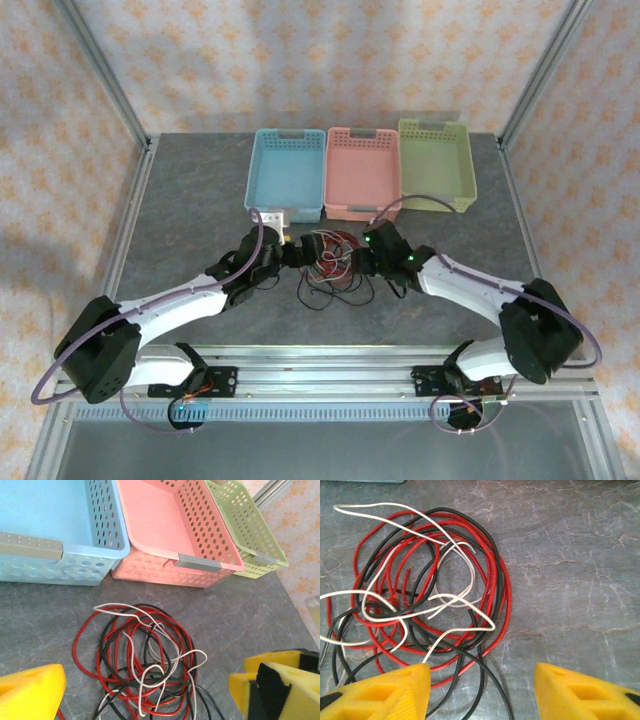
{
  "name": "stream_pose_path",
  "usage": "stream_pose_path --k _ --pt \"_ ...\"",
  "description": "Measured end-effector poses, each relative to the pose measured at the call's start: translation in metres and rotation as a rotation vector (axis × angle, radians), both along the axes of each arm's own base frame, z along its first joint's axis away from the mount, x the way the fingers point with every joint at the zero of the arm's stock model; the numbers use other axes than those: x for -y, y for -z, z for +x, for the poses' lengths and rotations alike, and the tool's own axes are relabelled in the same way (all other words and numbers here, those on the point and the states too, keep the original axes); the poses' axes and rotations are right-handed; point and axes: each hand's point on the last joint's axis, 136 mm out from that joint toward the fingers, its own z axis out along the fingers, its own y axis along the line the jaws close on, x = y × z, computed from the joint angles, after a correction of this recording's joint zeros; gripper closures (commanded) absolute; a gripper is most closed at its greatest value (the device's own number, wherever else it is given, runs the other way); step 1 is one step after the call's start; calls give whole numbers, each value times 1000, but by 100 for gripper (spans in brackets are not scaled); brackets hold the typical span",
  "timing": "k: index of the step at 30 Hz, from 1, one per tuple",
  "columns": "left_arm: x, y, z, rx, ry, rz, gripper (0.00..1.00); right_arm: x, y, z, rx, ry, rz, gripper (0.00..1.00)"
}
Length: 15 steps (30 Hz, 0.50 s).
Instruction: Untangle the cables
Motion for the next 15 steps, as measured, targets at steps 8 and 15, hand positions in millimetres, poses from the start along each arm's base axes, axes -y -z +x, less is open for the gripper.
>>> stream_pose_path --k 8,15 --pt "15 8 -15 6 39 60 1 -2 15 23 -60 -60 3 53" --pt "33 43 -30 -40 57 153 1 -7 20 33 -65 -105 -6 57"
